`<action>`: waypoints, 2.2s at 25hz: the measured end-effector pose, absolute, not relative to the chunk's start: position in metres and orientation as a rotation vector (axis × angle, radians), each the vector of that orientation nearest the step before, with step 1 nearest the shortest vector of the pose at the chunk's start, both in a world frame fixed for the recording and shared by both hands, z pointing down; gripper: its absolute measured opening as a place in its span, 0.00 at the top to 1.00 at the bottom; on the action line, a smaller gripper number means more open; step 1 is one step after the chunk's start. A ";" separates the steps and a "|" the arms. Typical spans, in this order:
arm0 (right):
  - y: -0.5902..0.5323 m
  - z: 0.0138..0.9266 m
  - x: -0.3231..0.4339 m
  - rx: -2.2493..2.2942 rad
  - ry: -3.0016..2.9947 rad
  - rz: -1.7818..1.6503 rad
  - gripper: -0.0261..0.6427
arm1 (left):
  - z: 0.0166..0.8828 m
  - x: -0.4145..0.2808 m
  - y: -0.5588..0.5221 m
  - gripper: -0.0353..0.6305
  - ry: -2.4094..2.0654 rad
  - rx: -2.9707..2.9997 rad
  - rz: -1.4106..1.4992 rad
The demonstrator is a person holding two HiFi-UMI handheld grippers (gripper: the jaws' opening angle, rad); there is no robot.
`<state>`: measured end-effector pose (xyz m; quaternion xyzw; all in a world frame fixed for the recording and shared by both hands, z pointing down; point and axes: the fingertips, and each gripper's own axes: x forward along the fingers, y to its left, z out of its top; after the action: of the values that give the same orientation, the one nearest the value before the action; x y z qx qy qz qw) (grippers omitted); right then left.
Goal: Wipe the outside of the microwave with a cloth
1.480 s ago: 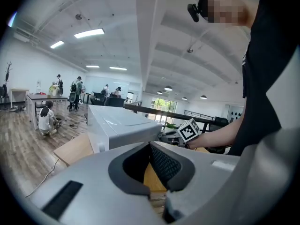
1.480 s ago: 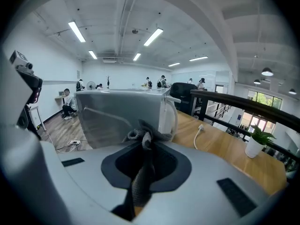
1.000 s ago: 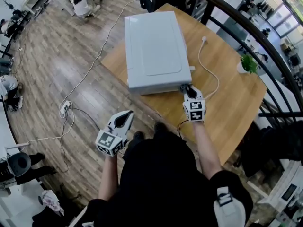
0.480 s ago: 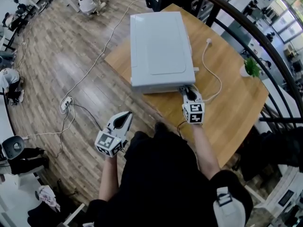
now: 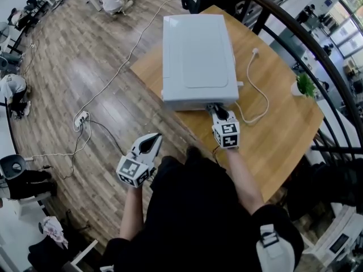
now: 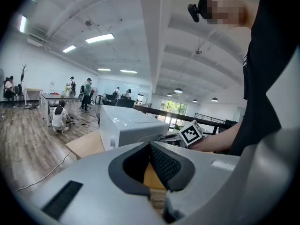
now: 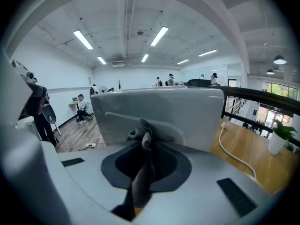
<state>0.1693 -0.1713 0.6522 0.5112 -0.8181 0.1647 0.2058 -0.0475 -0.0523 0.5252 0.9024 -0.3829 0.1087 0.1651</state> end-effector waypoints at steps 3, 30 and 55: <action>-0.173 0.652 0.159 1.396 -2.293 0.447 0.91 | 0.528 -0.054 -0.049 0.95 -1.107 2.555 0.315; -0.175 0.659 0.069 1.199 -2.451 0.569 0.91 | 0.533 -0.084 -0.026 0.95 -1.292 2.448 0.250; -0.175 0.669 0.021 1.146 -2.475 0.719 0.92 | 0.534 -0.099 -0.024 0.95 -1.348 2.409 0.228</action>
<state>0.0208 -0.1748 0.6691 0.4012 -0.8662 0.2516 0.1597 -0.0989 -0.0235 0.5339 0.8547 -0.4783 0.0809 0.1846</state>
